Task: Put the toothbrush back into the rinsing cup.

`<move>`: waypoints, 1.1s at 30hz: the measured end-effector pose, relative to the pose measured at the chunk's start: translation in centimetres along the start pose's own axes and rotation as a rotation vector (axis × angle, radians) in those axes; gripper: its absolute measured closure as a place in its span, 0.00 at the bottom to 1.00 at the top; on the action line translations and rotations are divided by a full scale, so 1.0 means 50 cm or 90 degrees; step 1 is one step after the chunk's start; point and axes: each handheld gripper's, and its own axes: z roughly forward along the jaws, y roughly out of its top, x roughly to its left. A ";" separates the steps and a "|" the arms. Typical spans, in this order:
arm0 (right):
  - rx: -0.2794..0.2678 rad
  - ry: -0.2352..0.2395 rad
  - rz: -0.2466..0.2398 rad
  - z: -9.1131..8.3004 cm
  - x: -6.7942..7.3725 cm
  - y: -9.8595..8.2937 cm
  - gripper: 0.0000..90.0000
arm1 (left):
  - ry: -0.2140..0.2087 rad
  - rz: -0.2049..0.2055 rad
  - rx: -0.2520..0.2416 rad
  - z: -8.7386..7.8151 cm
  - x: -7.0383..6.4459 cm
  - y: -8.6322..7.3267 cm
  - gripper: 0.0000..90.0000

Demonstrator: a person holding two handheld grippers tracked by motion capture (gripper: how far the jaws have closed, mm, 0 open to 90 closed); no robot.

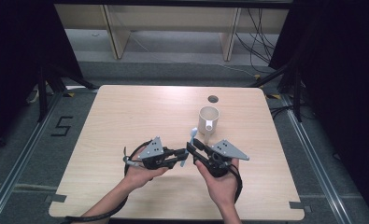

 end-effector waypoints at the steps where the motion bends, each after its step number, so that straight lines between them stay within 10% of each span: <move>1: 0.001 -0.001 0.000 0.000 0.000 -0.001 0.75 | 0.002 -0.003 -0.003 0.001 0.000 0.002 0.87; 25: 0.000 -0.001 -0.015 0.001 0.006 0.004 0.94 | 0.004 -0.006 -0.017 0.008 -0.014 0.019 0.86; 33: -0.008 -0.023 -0.035 -0.006 -0.007 0.012 0.94 | 0.025 0.027 0.014 -0.009 -0.013 0.018 0.64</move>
